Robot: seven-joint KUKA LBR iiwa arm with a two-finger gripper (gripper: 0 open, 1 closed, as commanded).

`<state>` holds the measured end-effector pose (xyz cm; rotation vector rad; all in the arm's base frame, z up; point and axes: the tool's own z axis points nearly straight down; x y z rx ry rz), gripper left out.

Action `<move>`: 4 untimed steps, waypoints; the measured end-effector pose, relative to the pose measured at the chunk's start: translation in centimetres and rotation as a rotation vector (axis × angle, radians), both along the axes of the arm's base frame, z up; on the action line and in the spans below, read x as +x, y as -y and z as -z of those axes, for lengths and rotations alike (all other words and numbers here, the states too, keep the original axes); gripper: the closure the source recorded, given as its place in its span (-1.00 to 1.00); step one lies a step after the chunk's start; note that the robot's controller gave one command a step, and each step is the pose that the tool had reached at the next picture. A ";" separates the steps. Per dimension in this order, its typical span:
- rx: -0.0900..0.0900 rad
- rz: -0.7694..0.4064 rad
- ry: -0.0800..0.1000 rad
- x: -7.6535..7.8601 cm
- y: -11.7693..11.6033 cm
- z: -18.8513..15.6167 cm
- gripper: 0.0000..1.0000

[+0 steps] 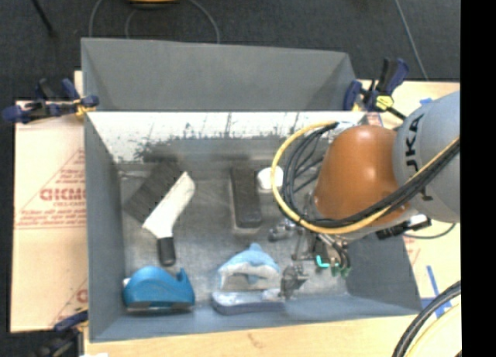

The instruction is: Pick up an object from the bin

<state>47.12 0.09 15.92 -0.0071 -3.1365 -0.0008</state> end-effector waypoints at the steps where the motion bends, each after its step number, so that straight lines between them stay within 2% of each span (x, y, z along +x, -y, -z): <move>1: 0.000 0.000 0.008 0.2 0.0 -0.3 -1.00; 2: 0.000 0.138 0.008 0.4 -1.3 0.1 -1.00; 3: -0.001 0.233 0.008 0.6 -2.3 4.5 -1.00; 4: -0.002 0.143 0.011 0.4 -2.6 3.7 -1.00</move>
Offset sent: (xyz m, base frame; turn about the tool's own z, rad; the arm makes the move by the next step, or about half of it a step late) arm 0.0051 0.0250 -0.0036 0.2261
